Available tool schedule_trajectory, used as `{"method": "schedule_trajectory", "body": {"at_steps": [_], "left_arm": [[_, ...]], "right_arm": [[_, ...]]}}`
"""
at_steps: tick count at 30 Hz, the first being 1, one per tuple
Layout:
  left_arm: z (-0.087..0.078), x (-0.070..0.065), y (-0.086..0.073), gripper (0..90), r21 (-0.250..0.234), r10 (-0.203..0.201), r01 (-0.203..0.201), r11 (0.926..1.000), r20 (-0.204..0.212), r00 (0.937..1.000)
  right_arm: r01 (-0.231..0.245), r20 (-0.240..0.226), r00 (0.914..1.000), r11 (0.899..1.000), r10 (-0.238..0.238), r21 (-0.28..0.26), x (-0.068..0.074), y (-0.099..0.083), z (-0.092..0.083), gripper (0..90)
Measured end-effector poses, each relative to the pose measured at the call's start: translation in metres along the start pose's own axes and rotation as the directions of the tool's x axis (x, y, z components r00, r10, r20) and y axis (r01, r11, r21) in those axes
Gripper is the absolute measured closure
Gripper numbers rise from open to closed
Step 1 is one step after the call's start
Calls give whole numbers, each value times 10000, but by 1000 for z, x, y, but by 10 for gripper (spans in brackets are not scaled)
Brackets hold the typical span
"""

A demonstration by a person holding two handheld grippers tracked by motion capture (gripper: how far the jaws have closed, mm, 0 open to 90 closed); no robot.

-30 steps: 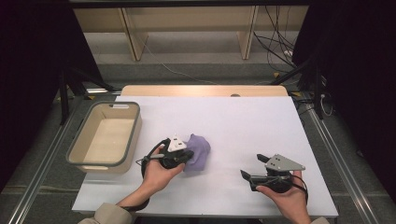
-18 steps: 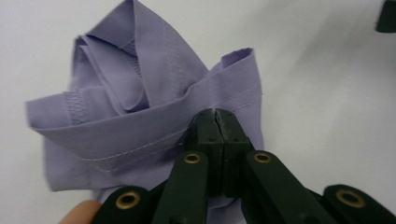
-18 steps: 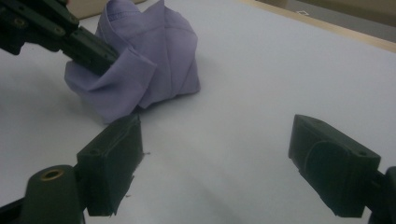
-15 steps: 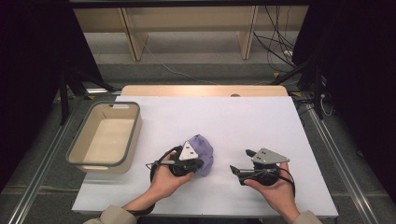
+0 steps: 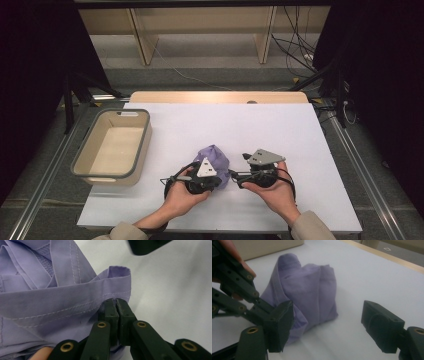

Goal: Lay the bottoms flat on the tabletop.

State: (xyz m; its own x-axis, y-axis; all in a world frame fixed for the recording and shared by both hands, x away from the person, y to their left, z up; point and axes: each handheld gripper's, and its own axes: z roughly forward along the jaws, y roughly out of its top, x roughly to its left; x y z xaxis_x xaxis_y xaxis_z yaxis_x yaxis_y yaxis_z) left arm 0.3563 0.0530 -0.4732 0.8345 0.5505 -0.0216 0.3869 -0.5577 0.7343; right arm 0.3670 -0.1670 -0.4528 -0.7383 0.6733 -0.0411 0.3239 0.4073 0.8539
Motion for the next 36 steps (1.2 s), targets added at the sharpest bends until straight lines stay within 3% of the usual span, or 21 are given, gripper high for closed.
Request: {"method": "schedule_trajectory", "body": {"at_steps": [7, 10, 13, 18, 20, 25, 36], "left_arm": [[-2, 1, -4, 868, -2, -136, 136, 9999, -6, 9999], [-2, 0, -5, 867, -52, -208, 208, 9998, -4, 9998], [-3, 1, -5, 866, 38, -117, 117, 9999, 22, 9999], [-3, 0, -6, 866, 73, -71, 71, 9999, 49, 10000], [-4, 1, -7, 865, 65, -102, 102, 9999, 48, 9999], [-9, 2, -10, 861, 160, -32, 32, 9999, 28, 10000], [-22, 6, -20, 849, 377, 12, -15, 9993, 81, 10000]], "right_arm": [[173, -467, 9988, 9997, -165, 168, 6, 17, 29, 309], [146, -775, 9969, 9992, -118, 361, 8, 22, 39, 390], [272, -1047, 9943, 9985, -222, 472, 11, 25, 45, 510], [162, -1582, 9874, 9976, -53, 676, 10, 24, 47, 801], [115, -1583, 9874, 9976, -7, 677, 9, 23, 44, 883], [-48, -1916, 9813, 9969, 199, 788, 8, 19, 34, 897], [-86, -1887, 9815, 9916, 330, 1288, 4, 1, 8, 900]]}}
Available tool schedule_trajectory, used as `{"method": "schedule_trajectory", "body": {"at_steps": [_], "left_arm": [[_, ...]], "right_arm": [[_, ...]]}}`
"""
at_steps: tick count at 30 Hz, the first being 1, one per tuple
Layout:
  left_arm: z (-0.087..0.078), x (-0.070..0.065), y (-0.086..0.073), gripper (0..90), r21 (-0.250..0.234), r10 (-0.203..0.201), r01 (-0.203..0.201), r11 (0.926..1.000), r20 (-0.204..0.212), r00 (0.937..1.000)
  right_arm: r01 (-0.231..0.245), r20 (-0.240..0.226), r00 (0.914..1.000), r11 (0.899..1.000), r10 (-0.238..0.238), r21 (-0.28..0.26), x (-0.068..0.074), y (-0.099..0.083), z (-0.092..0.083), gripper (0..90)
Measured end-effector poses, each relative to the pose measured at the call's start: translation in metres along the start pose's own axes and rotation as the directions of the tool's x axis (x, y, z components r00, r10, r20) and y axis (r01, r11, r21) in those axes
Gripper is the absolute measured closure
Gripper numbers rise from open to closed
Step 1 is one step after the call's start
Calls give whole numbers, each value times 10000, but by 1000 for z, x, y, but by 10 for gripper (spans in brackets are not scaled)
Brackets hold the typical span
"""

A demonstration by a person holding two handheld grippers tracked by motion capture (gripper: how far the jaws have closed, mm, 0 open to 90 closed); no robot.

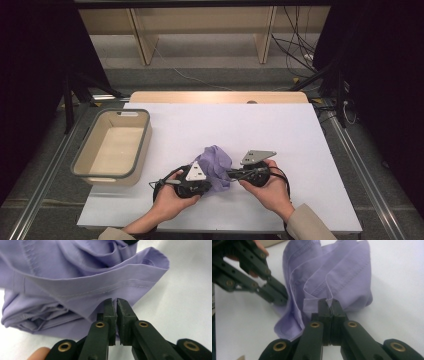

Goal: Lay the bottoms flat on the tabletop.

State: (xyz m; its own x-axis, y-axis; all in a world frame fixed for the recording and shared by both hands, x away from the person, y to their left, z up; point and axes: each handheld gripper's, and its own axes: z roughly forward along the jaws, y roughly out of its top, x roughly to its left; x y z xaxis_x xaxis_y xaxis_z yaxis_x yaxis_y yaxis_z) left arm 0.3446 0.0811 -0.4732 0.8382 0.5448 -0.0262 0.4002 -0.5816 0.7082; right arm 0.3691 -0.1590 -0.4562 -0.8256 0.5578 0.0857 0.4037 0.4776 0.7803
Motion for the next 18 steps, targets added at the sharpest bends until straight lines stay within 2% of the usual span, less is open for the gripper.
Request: {"method": "schedule_trajectory", "body": {"at_steps": [6, 11, 14, 16, 18], "left_arm": [[-8, 2, -4, 836, -43, -79, 79, 10000, -10, 10000], [-16, 6, -8, 817, -98, -307, 306, 9995, -115, 9995], [-21, 10, -7, 795, -368, -569, 562, 9977, -184, 9982], [-22, 10, -3, 774, -594, -701, 688, 9959, -191, 9974], [-24, 10, 0, 753, -842, -702, 677, 9941, -273, 9972]], "right_arm": [[65, -166, 9998, 9992, -59, 405, 5, -11, -10, 898], [-198, -150, 9997, 9963, 211, 835, 8, -27, -23, 898], [-382, -103, 9992, 9929, 396, 1123, 12, -37, -28, 894], [-486, -172, 9985, 9897, 514, 1345, 14, -41, -30, 863], [-455, -72, 9989, 9880, 471, 1473, 16, -43, -32, 782]]}}
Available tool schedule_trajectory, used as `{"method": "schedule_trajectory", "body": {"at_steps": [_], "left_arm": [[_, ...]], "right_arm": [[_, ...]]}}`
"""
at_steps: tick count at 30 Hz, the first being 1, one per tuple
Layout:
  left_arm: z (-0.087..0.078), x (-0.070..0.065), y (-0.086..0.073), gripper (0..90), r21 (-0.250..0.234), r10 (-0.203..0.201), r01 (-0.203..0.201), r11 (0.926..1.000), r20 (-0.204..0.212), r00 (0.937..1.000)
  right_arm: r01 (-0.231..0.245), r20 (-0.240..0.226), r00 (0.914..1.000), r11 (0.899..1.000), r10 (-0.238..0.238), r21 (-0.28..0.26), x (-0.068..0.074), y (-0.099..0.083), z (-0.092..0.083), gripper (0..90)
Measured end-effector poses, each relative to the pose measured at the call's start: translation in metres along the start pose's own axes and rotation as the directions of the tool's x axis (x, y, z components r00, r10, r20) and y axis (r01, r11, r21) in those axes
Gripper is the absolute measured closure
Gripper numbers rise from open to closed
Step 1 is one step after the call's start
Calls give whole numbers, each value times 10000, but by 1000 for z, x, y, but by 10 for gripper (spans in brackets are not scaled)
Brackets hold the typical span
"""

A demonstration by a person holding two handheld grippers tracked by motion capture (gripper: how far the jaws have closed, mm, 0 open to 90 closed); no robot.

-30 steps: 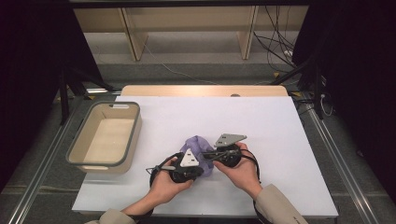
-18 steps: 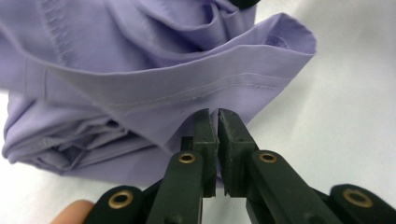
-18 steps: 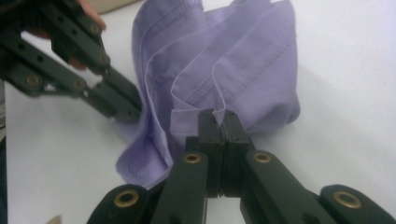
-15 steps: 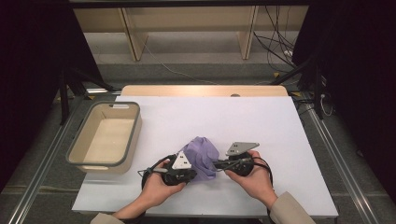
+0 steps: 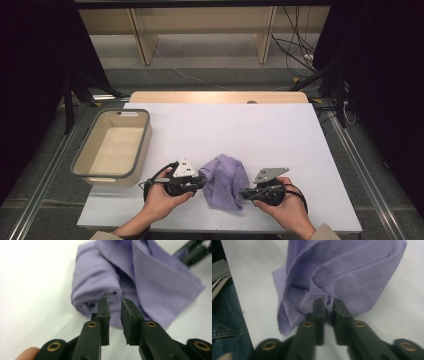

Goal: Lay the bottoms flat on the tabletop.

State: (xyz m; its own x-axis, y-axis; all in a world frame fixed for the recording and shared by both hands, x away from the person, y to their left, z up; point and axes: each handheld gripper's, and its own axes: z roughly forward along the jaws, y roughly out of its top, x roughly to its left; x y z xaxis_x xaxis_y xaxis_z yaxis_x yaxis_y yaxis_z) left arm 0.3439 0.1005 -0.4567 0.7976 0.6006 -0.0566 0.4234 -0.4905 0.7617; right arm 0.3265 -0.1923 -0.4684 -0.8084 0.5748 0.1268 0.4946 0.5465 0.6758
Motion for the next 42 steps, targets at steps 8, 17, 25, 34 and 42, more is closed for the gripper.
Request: {"method": "schedule_trajectory", "body": {"at_steps": [8, 17, 25, 34, 42], "left_arm": [[9, -9, 12, 739, -227, -82, 91, 9997, 422, 9991], [25, -19, 18, 746, 43, 291, -293, 9996, 550, 9981], [28, -17, 15, 758, 263, 461, -470, 9985, 352, 9983], [31, -11, 14, 768, 382, 583, -582, 9976, -15, 9983], [30, -6, 15, 771, 353, 519, -511, 9981, -219, 9984]], "right_arm": [[-360, 841, 9953, 9906, 473, -1318, -12, 24, -19, 530], [-829, 1055, 9897, 9886, 964, -1255, -28, 52, 8, 428], [-1425, 687, 9875, 9898, 1421, 7, -32, 44, 16, 812], [-1787, 818, 9816, 9811, 1726, 742, -21, 25, -2, 900], [-1989, 605, 9795, 9689, 1919, 1475, -12, 3, -15, 884]]}}
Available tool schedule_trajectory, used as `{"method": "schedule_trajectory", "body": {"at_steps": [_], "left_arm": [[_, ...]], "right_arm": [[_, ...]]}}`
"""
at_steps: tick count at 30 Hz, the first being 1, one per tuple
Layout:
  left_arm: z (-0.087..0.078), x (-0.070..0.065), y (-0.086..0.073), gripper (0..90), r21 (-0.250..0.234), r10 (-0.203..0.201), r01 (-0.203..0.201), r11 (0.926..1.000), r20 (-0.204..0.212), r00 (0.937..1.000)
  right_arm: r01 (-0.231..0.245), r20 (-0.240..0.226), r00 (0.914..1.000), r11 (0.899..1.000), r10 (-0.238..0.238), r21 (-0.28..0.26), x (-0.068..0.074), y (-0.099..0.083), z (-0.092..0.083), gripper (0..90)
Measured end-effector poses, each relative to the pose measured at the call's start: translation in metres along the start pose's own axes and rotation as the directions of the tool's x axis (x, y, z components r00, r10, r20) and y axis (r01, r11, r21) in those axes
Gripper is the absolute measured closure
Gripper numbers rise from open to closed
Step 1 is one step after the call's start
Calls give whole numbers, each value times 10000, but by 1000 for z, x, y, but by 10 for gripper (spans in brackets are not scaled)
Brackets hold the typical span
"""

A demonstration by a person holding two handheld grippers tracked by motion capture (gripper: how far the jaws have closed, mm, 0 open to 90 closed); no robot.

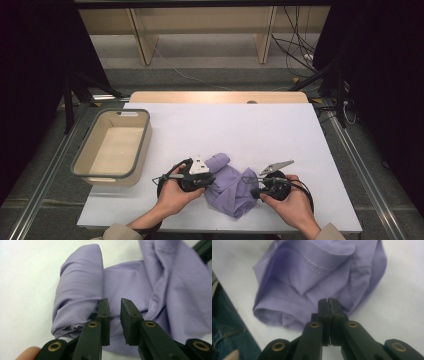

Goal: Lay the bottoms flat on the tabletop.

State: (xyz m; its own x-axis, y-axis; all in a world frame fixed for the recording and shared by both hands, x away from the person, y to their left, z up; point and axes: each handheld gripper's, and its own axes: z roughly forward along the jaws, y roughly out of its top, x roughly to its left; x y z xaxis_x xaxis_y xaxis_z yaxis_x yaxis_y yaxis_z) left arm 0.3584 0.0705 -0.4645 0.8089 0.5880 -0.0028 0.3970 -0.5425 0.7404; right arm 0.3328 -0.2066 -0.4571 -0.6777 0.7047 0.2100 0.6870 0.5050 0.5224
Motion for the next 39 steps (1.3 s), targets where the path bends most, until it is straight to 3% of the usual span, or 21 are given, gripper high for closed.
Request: {"method": "schedule_trajectory", "body": {"at_steps": [4, 7, 11, 15, 20, 24, 28, 31, 34, 37, 39], "left_arm": [[-3, 3, -1, 771, -25, -87, 87, 10000, -64, 9999], [-9, 6, 0, 769, -137, -206, 204, 9997, -169, 9996], [-20, 11, 0, 757, -302, -377, 364, 9989, -428, 9984], [-23, 19, -4, 704, -246, -933, 915, 9955, -881, 9917], [-19, 25, -11, 672, 179, -1466, 1485, 9887, -812, 9859], [-12, 27, -14, 545, 667, -2162, 2184, 9736, -388, 9756], [-5, 27, -17, 408, 1022, -2546, 2578, 9608, -440, 9661], [1, 28, -17, 347, 1028, -2910, 2940, 9503, -430, 9558], [7, 28, -15, 317, 1025, -3011, 3052, 9467, -539, 9521], [14, 27, -13, 315, 1156, -2836, 2915, 9496, -797, 9556], [17, 26, -10, 352, 1111, -2619, 2726, 9557, -1019, 9597]], "right_arm": [[86, 42, 10000, 9999, -87, 117, 1, -7, -9, 813], [-166, 262, 9995, 9978, 183, -636, -3, -4, -23, 738], [-442, 702, 9958, 9798, 589, -1951, -11, 7, -38, 636], [-650, 679, 9942, 9696, 831, -2359, -16, 19, -35, 568], [-531, 531, 9964, 9771, 653, -2061, -18, 32, -13, 519], [-470, 402, 9977, 9841, 547, -1714, -20, 39, 2, 469], [-431, 160, 9989, 9946, 448, -947, -20, 36, 15, 428], [-412, -36, 9991, 9983, 411, -411, -20, 31, 22, 427], [-272, -195, 9994, 9996, 273, 46, -16, 28, 27, 445], [-102, -189, 9998, 9996, 107, 262, -12, 26, 29, 521], [44, -175, 9998, 9991, -36, 430, -10, 26, 29, 634]]}}
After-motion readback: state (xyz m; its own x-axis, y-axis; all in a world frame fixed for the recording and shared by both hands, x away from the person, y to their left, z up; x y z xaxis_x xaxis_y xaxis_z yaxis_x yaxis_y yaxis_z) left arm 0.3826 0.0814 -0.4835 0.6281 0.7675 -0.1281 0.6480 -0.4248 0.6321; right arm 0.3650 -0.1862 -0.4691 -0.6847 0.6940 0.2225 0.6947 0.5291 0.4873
